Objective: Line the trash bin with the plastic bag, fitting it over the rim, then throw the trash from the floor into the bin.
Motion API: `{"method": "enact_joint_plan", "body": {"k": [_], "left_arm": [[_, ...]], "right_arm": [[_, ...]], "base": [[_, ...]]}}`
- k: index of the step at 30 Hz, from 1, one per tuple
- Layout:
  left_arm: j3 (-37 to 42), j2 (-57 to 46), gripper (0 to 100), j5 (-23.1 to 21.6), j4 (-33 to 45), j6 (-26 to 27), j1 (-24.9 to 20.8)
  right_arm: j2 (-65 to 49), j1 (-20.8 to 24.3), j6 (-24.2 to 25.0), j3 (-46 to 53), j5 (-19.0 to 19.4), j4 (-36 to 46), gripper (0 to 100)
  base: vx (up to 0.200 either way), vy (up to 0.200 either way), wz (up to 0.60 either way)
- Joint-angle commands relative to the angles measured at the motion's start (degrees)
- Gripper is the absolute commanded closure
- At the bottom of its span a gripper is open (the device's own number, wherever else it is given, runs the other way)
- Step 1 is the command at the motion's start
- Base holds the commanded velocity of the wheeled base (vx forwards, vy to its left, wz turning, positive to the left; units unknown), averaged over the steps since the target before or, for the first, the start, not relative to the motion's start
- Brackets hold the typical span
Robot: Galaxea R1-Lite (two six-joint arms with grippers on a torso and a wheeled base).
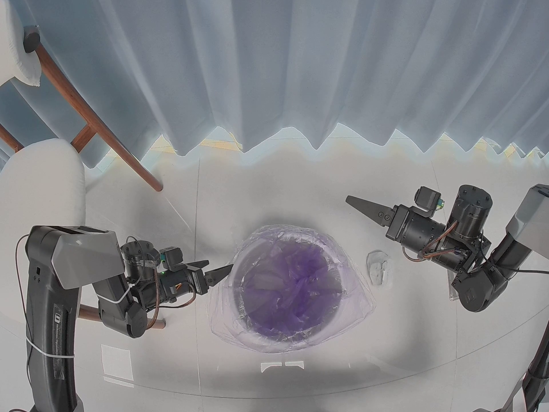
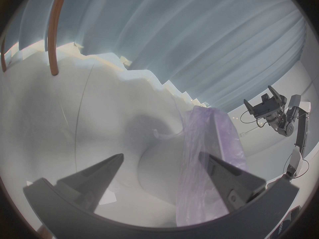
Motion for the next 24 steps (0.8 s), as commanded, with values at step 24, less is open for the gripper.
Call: {"method": "enact_joint_plan", "body": {"k": [24], "left_arm": [[-6.9,2.0,100,14.2,11.0,-0.2,-2.9]], "right_arm": [[1.4,-0.3,-2.1,-0.3,-0.1,0.0,0]], "base": [[0.0,0.0,0.0]]}}
